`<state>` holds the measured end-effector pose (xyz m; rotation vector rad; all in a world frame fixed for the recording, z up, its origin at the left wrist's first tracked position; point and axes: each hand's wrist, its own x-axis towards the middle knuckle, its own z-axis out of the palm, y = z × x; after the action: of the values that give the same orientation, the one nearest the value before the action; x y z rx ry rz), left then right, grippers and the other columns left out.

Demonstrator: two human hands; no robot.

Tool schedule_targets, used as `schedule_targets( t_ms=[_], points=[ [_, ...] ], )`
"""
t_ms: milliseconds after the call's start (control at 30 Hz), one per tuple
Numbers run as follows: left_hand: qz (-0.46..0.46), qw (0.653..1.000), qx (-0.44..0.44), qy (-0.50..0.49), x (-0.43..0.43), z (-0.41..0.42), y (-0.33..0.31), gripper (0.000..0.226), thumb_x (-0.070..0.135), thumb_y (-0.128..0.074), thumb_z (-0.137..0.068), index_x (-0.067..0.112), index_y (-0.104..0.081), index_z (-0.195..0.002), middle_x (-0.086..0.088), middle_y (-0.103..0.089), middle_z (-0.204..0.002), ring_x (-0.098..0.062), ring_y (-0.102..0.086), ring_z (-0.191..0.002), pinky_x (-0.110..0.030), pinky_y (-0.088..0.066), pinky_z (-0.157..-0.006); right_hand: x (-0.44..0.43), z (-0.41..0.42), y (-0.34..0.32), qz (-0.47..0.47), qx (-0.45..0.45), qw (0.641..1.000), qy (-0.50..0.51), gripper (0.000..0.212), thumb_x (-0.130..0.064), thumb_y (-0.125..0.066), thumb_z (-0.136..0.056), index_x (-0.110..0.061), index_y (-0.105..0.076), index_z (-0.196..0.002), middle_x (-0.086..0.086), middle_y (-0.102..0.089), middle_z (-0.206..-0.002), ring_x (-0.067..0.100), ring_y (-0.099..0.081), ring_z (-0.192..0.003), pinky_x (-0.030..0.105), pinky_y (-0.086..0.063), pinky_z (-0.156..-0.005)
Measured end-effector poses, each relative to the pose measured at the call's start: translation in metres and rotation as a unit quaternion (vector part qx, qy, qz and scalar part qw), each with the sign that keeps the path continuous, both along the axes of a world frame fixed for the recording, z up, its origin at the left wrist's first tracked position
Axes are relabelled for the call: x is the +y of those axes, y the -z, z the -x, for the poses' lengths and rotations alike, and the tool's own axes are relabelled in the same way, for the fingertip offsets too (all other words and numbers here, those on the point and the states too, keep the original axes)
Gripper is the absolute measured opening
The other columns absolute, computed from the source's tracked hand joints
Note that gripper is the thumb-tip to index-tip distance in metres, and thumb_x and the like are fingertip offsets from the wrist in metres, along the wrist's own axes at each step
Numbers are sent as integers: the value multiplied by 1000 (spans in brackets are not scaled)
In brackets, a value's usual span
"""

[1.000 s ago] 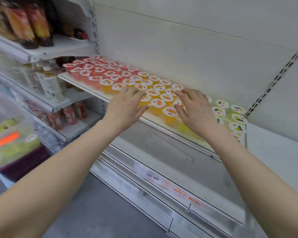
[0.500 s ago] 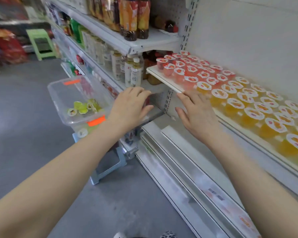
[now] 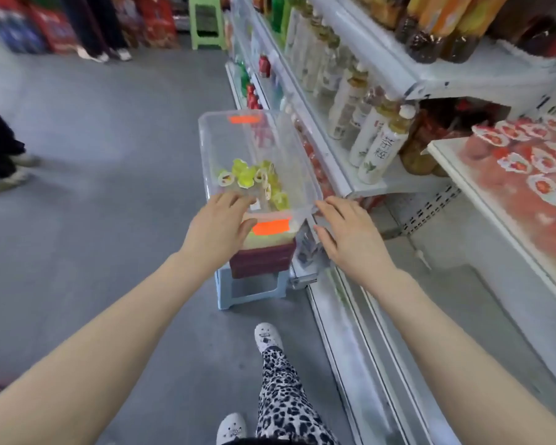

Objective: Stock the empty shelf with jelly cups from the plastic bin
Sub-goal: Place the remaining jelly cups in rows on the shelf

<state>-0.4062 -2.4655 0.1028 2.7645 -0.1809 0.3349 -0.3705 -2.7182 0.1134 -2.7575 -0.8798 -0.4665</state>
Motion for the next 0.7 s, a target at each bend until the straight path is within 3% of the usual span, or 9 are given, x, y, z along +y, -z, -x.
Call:
schedule_targets(
  t_ms=[200, 300, 400, 600, 700],
  points=[
    [15, 996, 56, -62, 27, -65, 31, 35, 20, -66, -89, 9, -62, -122, -12, -61, -112, -37, -56, -94, -44, -47, -86, 38, -110, 39, 19, 105, 993, -57, 41, -17, -61, -89, -6, -58, -128, 12, -60, -119, 33, -57, -106, 41, -47, -92],
    [31, 993, 85, -75, 27, -101, 48, 36, 19, -66, -89, 10, -60, -123, -12, -60, -112, -37, -57, -96, -47, -50, -84, 57, -168, 63, 71, 199, 976, -60, 45, -16, -59, -91, -11, -52, -135, 11, -56, -128, 34, -55, -112, 43, -48, -94],
    [48, 986, 129, -91, 22, -132, 62, 40, 20, -63, -91, 11, -56, -129, -11, -56, -120, -34, -54, -104, -47, -50, -86, 83, -213, 88, 174, 314, 929, -88, 50, -18, -53, -94, -17, -45, -142, 10, -52, -138, 31, -51, -123, 39, -42, -100],
    [46, 973, 189, -121, 23, -165, 90, 45, 22, -61, -93, 11, -51, -135, -12, -52, -127, -33, -53, -109, -40, -44, -92, 137, -244, 159, 334, 463, 808, -149, 62, -27, -70, -86, -23, -45, -142, 3, -50, -143, 25, -51, -126, 37, -45, -102],
    [31, 969, 204, -133, 25, -172, 97, 44, 23, -61, -93, 11, -52, -134, -11, -52, -128, -33, -52, -109, -41, -46, -92, 144, -247, 181, 320, 463, 808, -175, 47, -17, -70, -84, -21, -53, -127, 6, -57, -131, 26, -54, -116, 32, -45, -95]
  ],
)
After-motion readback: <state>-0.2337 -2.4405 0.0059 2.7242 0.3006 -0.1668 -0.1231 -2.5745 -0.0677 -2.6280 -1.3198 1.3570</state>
